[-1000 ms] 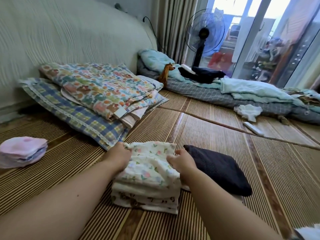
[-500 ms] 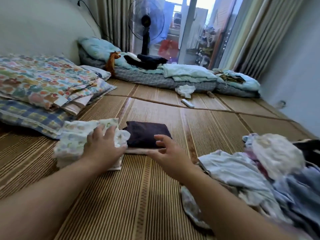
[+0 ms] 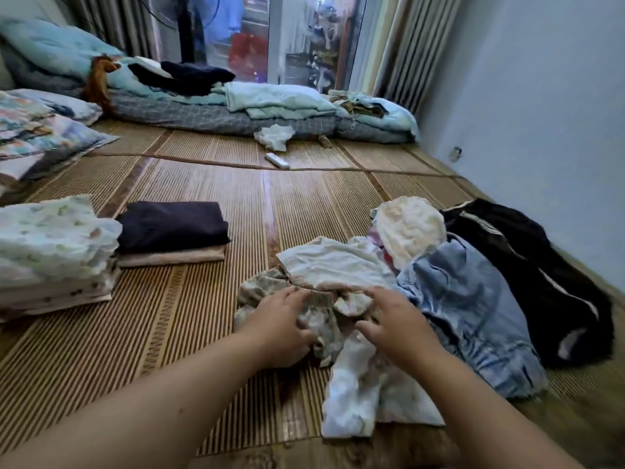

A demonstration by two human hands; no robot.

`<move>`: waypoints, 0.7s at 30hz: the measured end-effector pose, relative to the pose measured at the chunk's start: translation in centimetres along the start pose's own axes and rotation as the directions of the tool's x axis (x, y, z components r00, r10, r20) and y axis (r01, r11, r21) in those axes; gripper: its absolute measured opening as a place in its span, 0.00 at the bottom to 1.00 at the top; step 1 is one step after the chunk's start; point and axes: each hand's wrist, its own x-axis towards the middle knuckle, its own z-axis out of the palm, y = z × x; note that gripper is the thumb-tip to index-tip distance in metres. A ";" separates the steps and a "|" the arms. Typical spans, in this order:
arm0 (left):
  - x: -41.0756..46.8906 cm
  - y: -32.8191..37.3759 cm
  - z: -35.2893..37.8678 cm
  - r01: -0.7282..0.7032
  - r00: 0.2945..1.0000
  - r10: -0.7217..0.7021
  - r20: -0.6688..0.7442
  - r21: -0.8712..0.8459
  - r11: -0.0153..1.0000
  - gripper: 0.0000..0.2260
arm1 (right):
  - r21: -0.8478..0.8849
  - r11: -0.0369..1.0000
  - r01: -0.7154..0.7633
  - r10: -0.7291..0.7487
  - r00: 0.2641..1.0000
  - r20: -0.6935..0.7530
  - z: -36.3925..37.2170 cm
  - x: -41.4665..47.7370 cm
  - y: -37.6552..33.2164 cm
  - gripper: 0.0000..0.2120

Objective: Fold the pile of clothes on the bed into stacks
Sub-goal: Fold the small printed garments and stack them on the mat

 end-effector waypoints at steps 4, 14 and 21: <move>2.6 -0.3 0.7 0.012 0.999 -0.005 0.052 -0.128 0.992 0.26 | 0.029 0.994 -0.108 0.105 0.989 0.100 1.3 1.1 3.2 0.30; 6.2 2.3 0.2 0.181 0.983 -0.180 -0.028 0.022 0.983 0.07 | -0.113 0.908 -0.402 0.407 0.913 0.018 1.5 7.0 2.5 0.13; 6.6 3.6 -3.5 0.020 0.975 -0.053 -0.214 -0.153 0.988 0.29 | 0.284 0.951 -0.123 0.202 0.941 -0.271 -6.9 7.3 -2.0 0.17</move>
